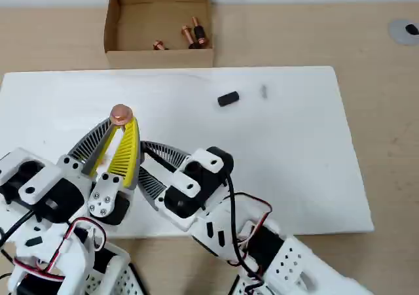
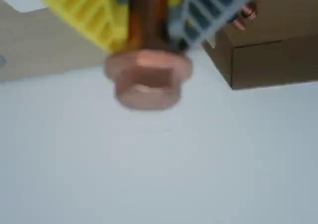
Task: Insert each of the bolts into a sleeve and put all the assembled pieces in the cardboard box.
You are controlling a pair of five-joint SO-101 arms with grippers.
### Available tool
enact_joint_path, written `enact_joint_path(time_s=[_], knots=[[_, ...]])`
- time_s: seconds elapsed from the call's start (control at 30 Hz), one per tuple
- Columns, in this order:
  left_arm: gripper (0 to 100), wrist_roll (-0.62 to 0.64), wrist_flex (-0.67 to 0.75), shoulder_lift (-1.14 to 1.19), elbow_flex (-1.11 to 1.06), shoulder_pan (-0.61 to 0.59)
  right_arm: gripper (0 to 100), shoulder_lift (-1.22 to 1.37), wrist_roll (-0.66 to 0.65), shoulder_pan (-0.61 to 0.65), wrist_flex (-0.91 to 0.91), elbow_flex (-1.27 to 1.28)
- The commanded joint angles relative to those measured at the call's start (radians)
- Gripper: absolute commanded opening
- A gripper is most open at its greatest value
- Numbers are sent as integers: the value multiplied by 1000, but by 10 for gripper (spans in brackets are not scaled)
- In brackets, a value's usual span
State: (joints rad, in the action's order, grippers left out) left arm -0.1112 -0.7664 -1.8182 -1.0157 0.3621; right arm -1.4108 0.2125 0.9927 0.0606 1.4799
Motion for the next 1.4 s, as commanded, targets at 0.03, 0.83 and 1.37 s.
enact_joint_path(time_s=[0.03,0.83,1.37], knots=[[71,12,-28,-1,12,14,9,-19,5,-15,-23,-77],[143,55,-190,5,106,6,9,-19,5,-16,-21,-79],[140,61,-239,248,437,-213,9,51,-37,-240,-21,-165]])
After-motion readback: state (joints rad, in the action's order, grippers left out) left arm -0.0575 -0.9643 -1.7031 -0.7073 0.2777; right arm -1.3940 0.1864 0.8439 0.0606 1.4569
